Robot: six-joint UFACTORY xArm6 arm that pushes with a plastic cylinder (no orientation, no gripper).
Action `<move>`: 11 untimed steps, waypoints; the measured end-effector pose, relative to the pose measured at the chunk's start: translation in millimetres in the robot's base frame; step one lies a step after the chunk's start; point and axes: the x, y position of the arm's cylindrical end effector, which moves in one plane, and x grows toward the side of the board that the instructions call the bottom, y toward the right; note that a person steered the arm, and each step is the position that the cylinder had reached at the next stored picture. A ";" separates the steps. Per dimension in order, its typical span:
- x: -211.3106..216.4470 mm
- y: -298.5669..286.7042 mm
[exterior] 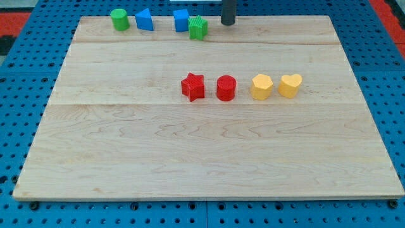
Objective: Move the green star to the bottom of the green circle
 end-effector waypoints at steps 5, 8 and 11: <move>105.2 -156.1; 77.0 -159.1; 91.6 -100.2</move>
